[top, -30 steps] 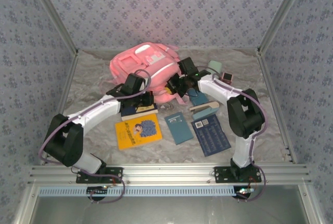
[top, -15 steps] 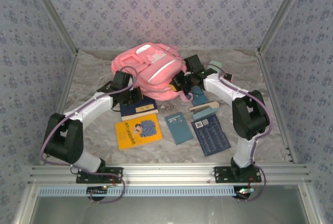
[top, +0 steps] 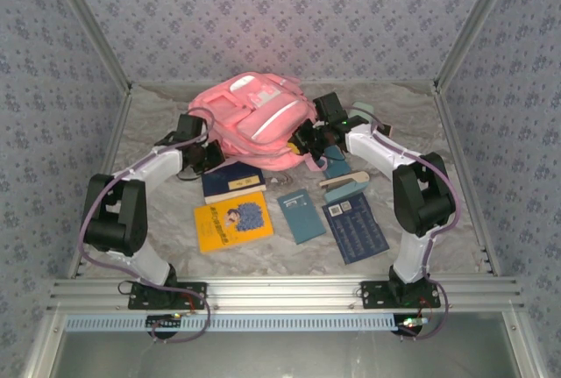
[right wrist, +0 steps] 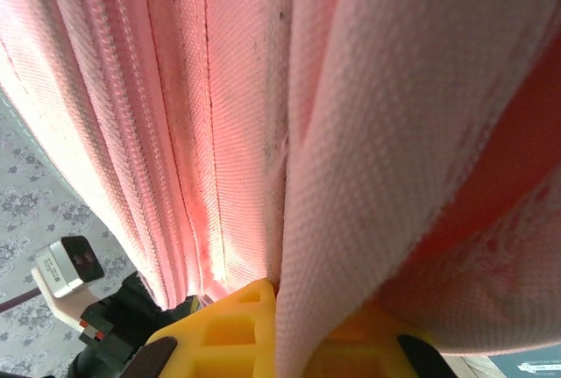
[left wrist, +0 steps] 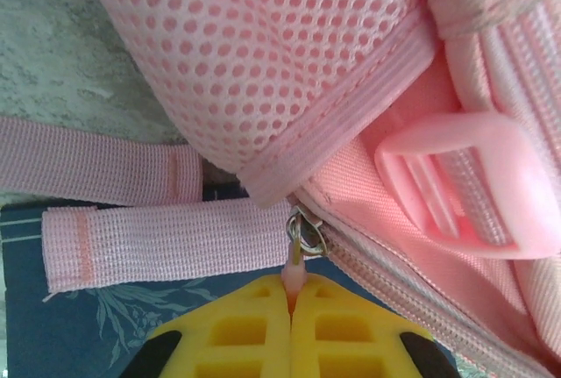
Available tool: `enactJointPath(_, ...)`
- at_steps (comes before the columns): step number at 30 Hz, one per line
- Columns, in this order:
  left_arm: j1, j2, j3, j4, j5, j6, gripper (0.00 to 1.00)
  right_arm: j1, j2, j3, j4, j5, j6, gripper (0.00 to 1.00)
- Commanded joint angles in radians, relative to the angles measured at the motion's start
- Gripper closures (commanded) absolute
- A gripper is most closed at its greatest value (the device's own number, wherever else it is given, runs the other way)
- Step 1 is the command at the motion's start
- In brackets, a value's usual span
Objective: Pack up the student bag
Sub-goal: Unzip the student bag at the top-center of the table.
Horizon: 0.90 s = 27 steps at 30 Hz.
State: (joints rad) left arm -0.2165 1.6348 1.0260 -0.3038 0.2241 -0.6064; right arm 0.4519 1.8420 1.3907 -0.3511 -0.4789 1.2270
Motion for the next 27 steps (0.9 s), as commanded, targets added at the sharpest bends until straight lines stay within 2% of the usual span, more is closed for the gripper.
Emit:
enactJointPath(1, 0.028, -0.028, 0.027, -0.035, -0.051, -0.01, 0.84, -0.018, -0.043, 0.016, -0.025, 0.046, -0.041, 1.0)
enactJointPath(4, 0.029, -0.094, 0.026, -0.101, -0.091, -0.016, 0.66, -0.014, -0.039, 0.028, -0.04, 0.055, -0.054, 1.0)
enactJointPath(8, 0.029, -0.234, 0.053, -0.21, -0.204, 0.001, 0.42, 0.004, -0.026, 0.066, -0.069, 0.063, -0.122, 0.92)
enactJointPath(11, 0.028, -0.314, 0.083, -0.24, -0.247, 0.031, 0.31, 0.019, 0.002, 0.128, -0.143, 0.104, -0.219, 0.9)
enactJointPath(13, 0.01, -0.32, 0.127, -0.261, -0.246, 0.07, 0.3, 0.033, 0.02, 0.176, -0.196, 0.134, -0.293, 0.9)
enactJointPath(16, -0.069, -0.252, 0.237, -0.321, -0.243, 0.185, 0.3, 0.059, 0.045, 0.241, -0.291, 0.179, -0.386, 0.87)
enactJointPath(21, -0.222, -0.105, 0.416, -0.406, -0.243, 0.299, 0.29, 0.056, 0.015, 0.199, -0.35, 0.25, -0.465, 0.51)
enactJointPath(24, -0.268, -0.016, 0.505, -0.425, -0.215, 0.321, 0.28, 0.027, -0.073, 0.082, -0.266, 0.219, -0.472, 0.39)
enactJointPath(27, -0.295, 0.078, 0.583, -0.431, -0.152, 0.341, 0.29, -0.015, -0.179, -0.04, -0.149, 0.177, -0.472, 0.31)
